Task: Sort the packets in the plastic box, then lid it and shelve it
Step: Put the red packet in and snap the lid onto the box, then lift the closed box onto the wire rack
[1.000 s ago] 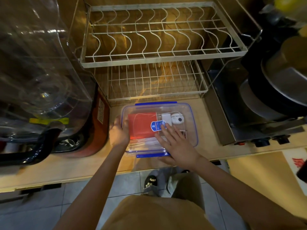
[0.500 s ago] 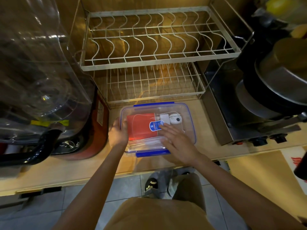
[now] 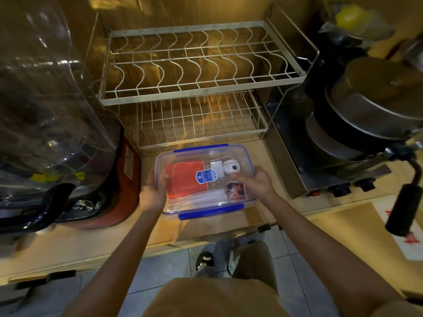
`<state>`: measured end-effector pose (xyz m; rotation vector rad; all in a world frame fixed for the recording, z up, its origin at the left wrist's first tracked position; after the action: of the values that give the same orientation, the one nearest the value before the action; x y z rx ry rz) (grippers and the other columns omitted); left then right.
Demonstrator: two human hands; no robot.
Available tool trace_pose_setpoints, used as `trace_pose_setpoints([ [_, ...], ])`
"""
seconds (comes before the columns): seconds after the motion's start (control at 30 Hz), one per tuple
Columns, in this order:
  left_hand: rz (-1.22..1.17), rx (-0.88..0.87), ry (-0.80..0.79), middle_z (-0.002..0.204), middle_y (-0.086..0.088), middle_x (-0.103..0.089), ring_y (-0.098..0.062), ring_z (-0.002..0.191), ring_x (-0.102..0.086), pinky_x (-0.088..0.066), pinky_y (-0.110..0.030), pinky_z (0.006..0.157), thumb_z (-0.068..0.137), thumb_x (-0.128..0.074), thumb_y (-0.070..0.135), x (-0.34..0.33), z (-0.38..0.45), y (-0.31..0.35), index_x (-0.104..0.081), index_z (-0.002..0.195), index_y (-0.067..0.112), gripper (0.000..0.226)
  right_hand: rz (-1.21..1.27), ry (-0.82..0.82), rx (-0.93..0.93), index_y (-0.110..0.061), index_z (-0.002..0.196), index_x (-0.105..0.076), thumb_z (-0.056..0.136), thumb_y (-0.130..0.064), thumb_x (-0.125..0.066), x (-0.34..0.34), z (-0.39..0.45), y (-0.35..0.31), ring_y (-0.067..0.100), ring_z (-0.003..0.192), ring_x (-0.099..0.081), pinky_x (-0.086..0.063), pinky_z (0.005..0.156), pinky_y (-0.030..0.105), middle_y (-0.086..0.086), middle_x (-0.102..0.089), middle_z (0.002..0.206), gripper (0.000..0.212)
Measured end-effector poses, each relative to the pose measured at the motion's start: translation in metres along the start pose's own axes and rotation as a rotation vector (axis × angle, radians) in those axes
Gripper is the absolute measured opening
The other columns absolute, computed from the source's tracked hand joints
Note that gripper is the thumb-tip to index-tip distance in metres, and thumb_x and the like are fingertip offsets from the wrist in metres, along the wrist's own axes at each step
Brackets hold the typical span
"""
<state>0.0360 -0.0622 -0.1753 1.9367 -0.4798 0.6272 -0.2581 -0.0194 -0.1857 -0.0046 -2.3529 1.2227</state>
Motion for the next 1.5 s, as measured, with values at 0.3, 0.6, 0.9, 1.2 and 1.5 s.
trace_pose_setpoints([
  [0.3, 0.011, 0.049, -0.129, 0.116, -0.022, -0.063, -0.038, 0.108, -0.058, -0.048, -0.045, 0.095, 0.087, -0.053, 0.045, 0.015, 0.001, 0.003, -0.053, 0.126, 0.008, 0.054, -0.152, -0.128, -0.022, -0.010, 0.104, -0.057, 0.070, -0.045, -0.074, 0.020, -0.016, -0.013, 0.019, 0.084, -0.067, -0.056, 0.071, 0.032, 0.007, -0.068, 0.098, 0.052],
  [0.6, 0.050, 0.002, -0.321, 0.106, -0.017, -0.061, -0.025, 0.075, -0.062, -0.054, -0.023, 0.045, 0.089, -0.055, 0.031, 0.051, -0.034, 0.073, -0.046, 0.129, 0.007, 0.047, -0.261, -0.058, 0.070, -0.013, 0.082, -0.050, 0.086, -0.042, -0.058, 0.078, -0.048, -0.075, 0.019, 0.081, -0.063, -0.054, 0.079, 0.035, 0.002, -0.059, 0.079, 0.030],
  [0.9, 0.127, -0.400, -0.285, 0.074, -0.004, -0.067, -0.009, 0.054, -0.065, -0.046, -0.011, 0.036, 0.089, -0.051, 0.038, 0.123, -0.096, 0.179, -0.055, 0.091, 0.024, 0.015, -0.295, 0.001, 0.265, -0.007, 0.083, -0.068, 0.082, -0.050, -0.059, 0.143, -0.092, -0.164, 0.015, 0.058, -0.065, -0.049, 0.057, 0.025, 0.006, -0.070, 0.070, 0.043],
  [1.2, 0.001, -0.544, -0.064, 0.097, -0.002, -0.062, -0.020, 0.089, -0.060, -0.048, -0.034, 0.078, 0.084, -0.052, 0.048, 0.194, -0.115, 0.250, -0.045, 0.131, 0.013, 0.059, -0.032, 0.074, 0.448, -0.003, 0.088, -0.072, 0.072, -0.046, -0.068, 0.176, -0.125, -0.250, 0.025, 0.077, -0.072, -0.055, 0.076, 0.038, 0.013, -0.075, 0.083, 0.046],
  [1.5, -0.040, -0.530, 0.021, 0.125, -0.012, -0.059, -0.020, 0.092, -0.056, -0.040, -0.030, 0.081, 0.090, -0.051, 0.038, 0.176, -0.093, 0.270, -0.031, 0.137, 0.015, 0.056, 0.155, 0.097, 0.518, 0.001, 0.099, -0.068, 0.083, -0.032, -0.063, 0.145, -0.091, -0.285, 0.015, 0.060, -0.067, -0.046, 0.055, 0.026, 0.007, -0.071, 0.072, 0.037],
])
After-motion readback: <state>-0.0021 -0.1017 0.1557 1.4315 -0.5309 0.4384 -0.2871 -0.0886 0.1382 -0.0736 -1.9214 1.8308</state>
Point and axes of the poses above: each hand's wrist, its own z-axis towards the middle knuckle, its own x-axis out of the back of the hand, y = z × x, the point moved 8 cm from there along z, towards the middle knuckle
